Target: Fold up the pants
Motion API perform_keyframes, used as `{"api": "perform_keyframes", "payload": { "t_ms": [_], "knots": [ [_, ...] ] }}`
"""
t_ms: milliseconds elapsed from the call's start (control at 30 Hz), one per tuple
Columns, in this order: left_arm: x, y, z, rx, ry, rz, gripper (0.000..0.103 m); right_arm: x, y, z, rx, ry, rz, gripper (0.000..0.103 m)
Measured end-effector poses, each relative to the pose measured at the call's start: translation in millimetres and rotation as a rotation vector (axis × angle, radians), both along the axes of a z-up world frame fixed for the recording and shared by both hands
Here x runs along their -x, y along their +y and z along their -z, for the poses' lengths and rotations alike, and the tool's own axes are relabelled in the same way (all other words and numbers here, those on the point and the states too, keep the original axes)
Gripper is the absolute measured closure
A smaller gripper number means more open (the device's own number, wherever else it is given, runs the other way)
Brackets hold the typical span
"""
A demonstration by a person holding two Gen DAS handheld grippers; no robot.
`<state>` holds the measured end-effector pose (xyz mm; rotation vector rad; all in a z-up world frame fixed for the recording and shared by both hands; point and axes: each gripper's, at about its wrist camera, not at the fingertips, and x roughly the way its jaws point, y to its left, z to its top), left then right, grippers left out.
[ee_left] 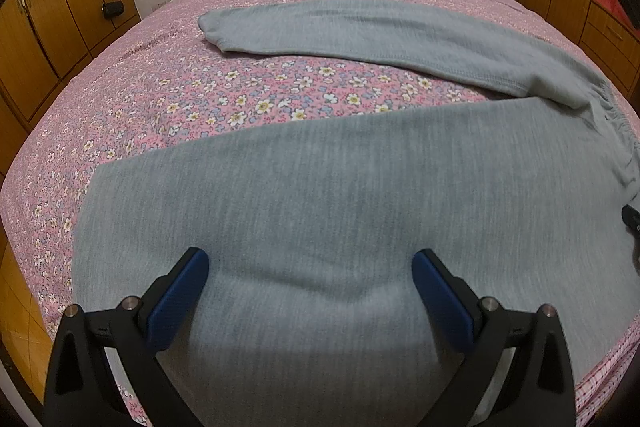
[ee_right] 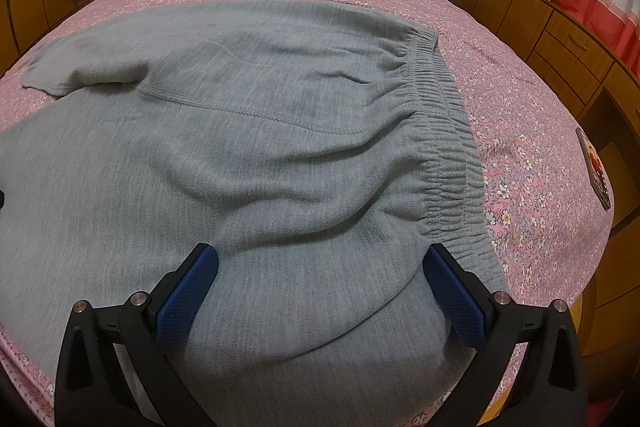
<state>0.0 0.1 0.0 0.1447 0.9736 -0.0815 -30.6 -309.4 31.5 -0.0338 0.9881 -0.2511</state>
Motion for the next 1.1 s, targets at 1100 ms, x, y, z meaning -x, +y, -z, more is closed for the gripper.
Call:
{"api": "perform_keyframes", "payload": {
  "t_ms": [1100],
  "knots": [
    [-1.1, 0.1, -1.0, 0.001, -0.002, 0.001, 0.000, -0.6, -1.7, 2.6, 0.010, 0.002, 0.000, 0.003]
  ]
}}
